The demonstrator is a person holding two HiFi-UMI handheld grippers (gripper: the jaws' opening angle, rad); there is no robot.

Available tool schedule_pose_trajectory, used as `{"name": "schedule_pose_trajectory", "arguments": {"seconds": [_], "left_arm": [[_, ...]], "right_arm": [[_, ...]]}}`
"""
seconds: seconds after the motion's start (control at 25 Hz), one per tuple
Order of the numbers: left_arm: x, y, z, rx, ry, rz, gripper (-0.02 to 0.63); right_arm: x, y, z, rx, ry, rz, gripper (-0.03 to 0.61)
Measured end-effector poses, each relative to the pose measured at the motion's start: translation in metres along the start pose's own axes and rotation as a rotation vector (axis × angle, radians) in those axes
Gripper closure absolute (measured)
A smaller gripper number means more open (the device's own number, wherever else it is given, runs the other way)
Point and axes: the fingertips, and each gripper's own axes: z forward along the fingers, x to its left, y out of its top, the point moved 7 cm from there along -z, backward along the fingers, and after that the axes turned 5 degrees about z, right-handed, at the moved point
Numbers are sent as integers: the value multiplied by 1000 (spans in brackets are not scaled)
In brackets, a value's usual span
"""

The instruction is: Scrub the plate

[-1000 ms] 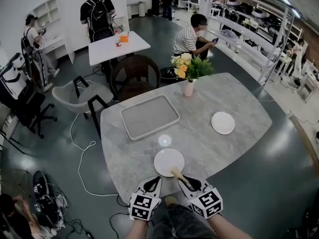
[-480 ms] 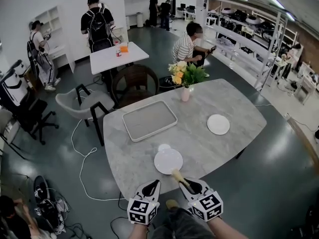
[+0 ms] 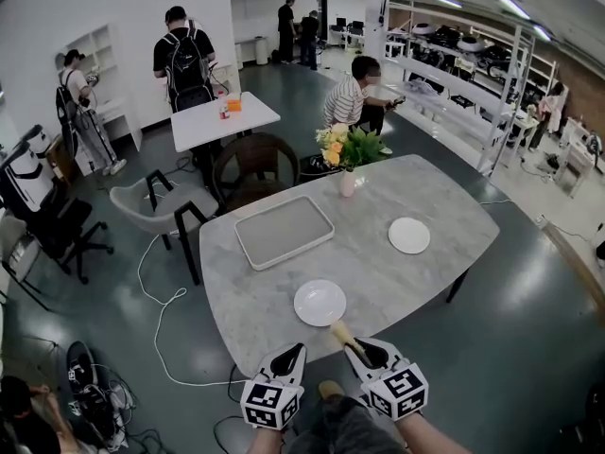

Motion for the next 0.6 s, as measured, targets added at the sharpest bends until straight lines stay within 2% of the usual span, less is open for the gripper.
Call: {"name": "schedule_pose_trajectory", "arguments": {"seconds": [0.6], "left_arm": [[-13,-12,-36,-26,-24,7,601]], "right_arm": [[29,-11,-30,-43,-49,-2,514]]}}
